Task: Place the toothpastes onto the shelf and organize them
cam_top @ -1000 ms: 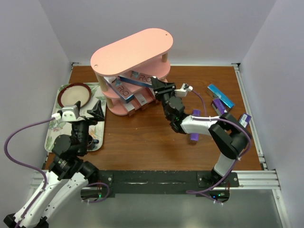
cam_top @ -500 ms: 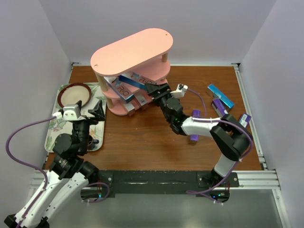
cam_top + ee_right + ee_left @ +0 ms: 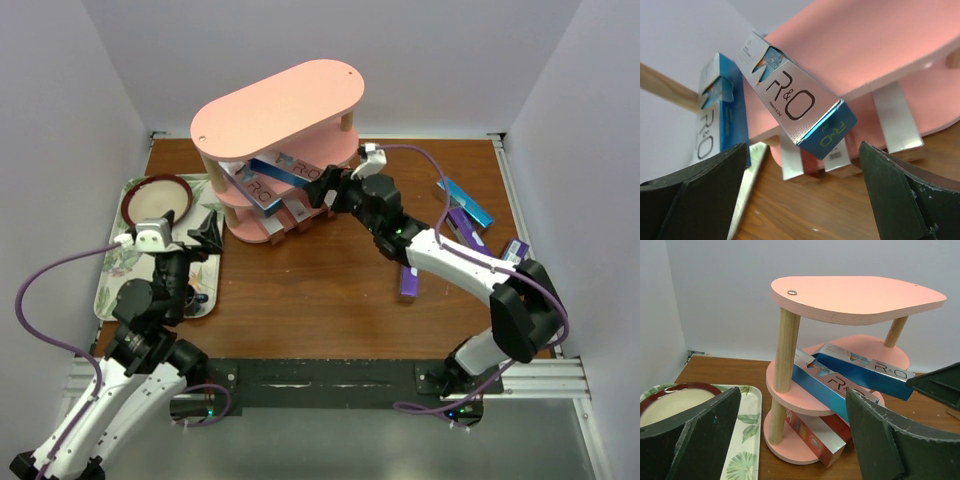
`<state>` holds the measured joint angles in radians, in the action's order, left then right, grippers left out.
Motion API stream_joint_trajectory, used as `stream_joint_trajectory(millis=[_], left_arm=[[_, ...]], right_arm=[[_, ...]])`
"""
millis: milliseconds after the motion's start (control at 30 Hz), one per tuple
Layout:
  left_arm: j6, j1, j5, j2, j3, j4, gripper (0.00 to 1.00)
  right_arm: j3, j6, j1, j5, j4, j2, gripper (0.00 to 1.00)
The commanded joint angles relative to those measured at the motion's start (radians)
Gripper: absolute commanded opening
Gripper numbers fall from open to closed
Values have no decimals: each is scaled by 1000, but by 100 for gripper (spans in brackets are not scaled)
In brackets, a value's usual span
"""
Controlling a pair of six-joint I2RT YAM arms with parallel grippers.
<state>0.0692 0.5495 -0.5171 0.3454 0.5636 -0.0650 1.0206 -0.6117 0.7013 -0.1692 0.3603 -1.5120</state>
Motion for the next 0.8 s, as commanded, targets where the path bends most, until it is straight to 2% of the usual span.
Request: stream_joint_trajectory(millis=[0,33,133,267,633,767], left_arm=[[23,-10,23,10,7,-29,91],[23,-10,23,10,7,-27,91],[23,-13,25,14,9,-27,91],[21,-14,31,18,9,-29,91],[20,-19,40,29,9,-29,91],[20,-20,42,30,9,-29,91]], right_arm=[[110,284,-60,216,-148,-17,98],[128,327,-63,284,-162,-25,99],[216,464,-66,357,-264,-68,99],[285,588,-71,373,-326,-109,97],[375,658,-77,379,-357,-172,82],[384,655,-77,393,-354,-178,72]])
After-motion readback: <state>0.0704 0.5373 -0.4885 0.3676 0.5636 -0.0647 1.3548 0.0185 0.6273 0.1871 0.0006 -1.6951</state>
